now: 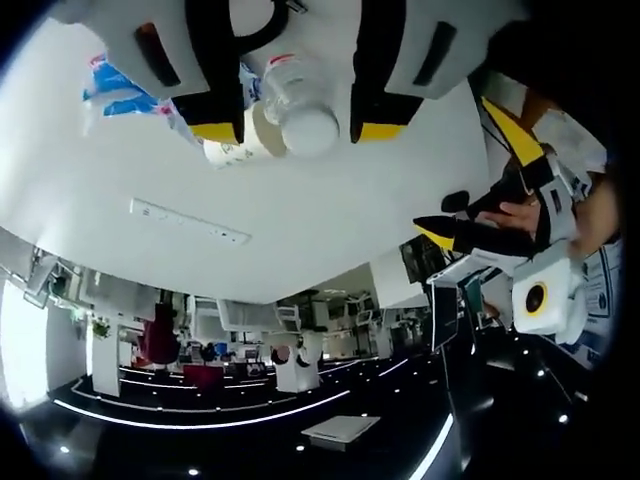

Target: Arrange the tabletop items into an orderly group along one side of the table until the central work area is clear of visible clutter.

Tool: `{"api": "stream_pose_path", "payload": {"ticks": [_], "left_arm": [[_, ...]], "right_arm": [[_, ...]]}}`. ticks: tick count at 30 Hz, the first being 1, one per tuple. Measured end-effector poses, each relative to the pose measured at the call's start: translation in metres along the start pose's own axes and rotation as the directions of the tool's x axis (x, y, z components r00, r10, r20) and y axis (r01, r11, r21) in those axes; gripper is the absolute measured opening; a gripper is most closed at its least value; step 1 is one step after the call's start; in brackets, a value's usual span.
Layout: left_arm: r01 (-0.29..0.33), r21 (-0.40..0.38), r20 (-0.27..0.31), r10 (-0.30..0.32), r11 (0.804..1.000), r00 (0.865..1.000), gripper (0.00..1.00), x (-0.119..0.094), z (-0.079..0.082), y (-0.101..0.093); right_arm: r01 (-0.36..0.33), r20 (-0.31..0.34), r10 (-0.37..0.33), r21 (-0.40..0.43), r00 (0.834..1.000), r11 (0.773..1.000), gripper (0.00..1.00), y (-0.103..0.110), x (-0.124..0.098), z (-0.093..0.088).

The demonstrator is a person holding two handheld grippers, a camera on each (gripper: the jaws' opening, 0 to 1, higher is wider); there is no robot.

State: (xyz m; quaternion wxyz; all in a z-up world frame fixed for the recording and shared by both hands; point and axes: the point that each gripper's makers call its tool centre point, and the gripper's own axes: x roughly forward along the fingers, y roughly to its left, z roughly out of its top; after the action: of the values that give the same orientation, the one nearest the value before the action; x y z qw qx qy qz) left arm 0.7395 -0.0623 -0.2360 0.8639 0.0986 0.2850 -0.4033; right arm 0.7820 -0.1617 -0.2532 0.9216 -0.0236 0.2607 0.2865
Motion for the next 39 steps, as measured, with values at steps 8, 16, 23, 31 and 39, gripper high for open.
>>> {"api": "stream_pose_path", "payload": {"ticks": [8, 16, 23, 31, 39], "left_arm": [[0.001, -0.007, 0.005, -0.001, 1.0, 1.0, 0.87, 0.003, 0.002, -0.002], [-0.002, -0.001, 0.007, 0.002, 1.0, 1.0, 0.87, 0.004, 0.005, 0.0], [-0.004, -0.005, 0.003, 0.004, 1.0, 1.0, 0.85, 0.007, 0.006, 0.004], [0.008, -0.008, 0.007, -0.008, 1.0, 1.0, 0.85, 0.01, 0.009, 0.001], [0.03, 0.012, 0.011, -0.03, 0.999, 0.999, 0.85, 0.019, 0.017, -0.004]], "right_arm": [[-0.001, 0.006, 0.001, 0.034, 1.0, 0.999, 0.61, -0.003, -0.015, 0.002], [0.015, -0.002, -0.015, 0.055, 1.0, 0.998, 0.76, -0.017, -0.031, -0.005], [0.048, -0.017, -0.048, 0.057, 0.999, 0.997, 0.84, -0.035, -0.048, -0.014], [0.086, -0.029, -0.084, 0.081, 0.996, 0.993, 0.94, -0.058, -0.066, -0.024], [0.112, -0.057, -0.108, 0.081, 0.993, 0.99, 1.0, -0.07, -0.074, -0.035]]}}
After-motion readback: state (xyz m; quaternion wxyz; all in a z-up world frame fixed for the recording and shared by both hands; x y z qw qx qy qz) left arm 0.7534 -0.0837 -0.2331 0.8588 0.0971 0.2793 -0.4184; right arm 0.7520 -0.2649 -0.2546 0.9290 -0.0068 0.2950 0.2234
